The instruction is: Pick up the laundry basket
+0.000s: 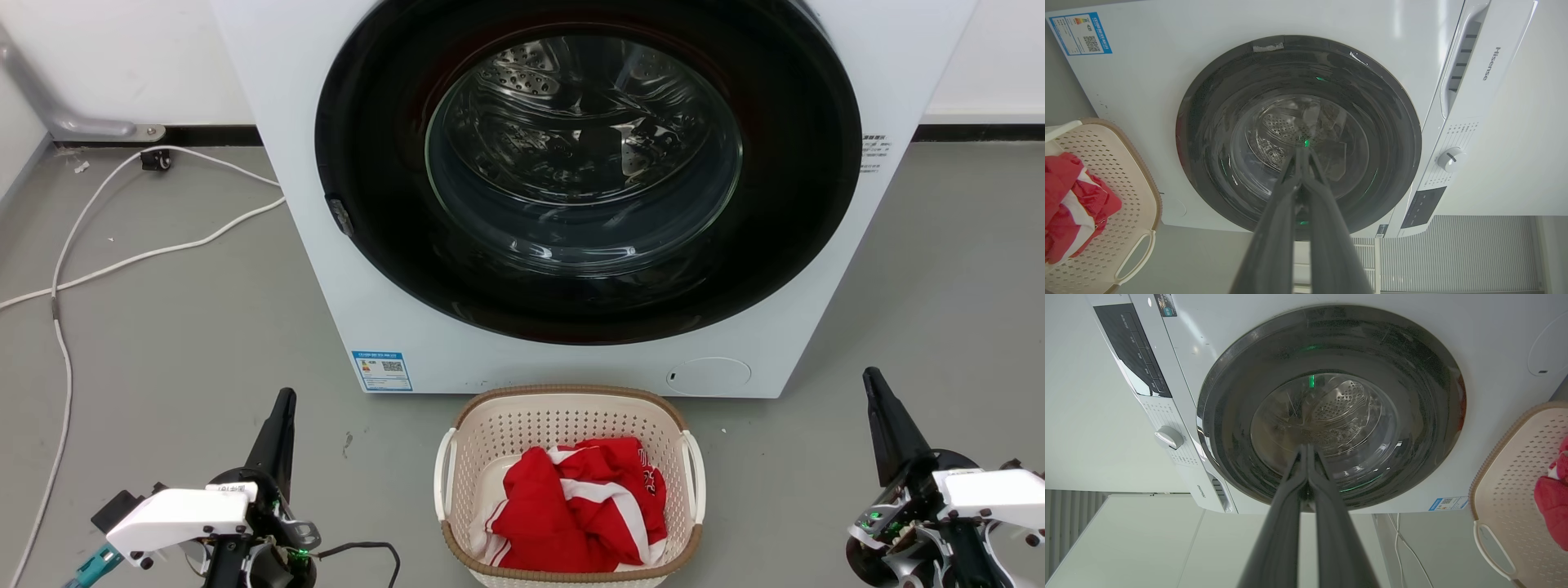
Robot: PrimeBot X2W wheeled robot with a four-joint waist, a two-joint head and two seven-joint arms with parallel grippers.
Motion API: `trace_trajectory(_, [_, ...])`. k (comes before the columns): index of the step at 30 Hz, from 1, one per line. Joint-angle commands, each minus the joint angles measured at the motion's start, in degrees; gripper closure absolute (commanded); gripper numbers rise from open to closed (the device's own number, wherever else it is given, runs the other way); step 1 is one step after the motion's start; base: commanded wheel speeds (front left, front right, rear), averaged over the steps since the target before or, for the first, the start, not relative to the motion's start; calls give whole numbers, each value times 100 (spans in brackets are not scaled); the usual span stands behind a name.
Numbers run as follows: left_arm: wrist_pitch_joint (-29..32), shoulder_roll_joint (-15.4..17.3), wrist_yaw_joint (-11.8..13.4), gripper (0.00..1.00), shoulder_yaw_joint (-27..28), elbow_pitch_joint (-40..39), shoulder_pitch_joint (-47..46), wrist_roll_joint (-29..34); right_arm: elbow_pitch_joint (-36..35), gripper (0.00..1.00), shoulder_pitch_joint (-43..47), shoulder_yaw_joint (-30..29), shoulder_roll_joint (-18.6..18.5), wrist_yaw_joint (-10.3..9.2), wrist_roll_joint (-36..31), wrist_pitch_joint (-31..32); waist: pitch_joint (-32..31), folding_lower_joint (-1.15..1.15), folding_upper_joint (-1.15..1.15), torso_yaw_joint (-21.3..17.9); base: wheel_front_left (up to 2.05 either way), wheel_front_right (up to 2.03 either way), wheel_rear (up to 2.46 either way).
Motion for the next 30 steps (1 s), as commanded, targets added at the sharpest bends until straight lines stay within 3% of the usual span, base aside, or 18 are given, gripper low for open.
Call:
trace_trajectory(1, [19, -27, -18, 100, 25, 6, -33, 28, 11, 100, -73, -11, 13, 0, -19, 28, 0, 0, 0, 0, 0, 0, 0])
trace_trajectory(30, [77, -71, -18, 100, 92, 10, -41, 76, 13, 100, -73, -63, 45, 0, -62, 64, 0, 0, 0, 0, 0, 0, 0])
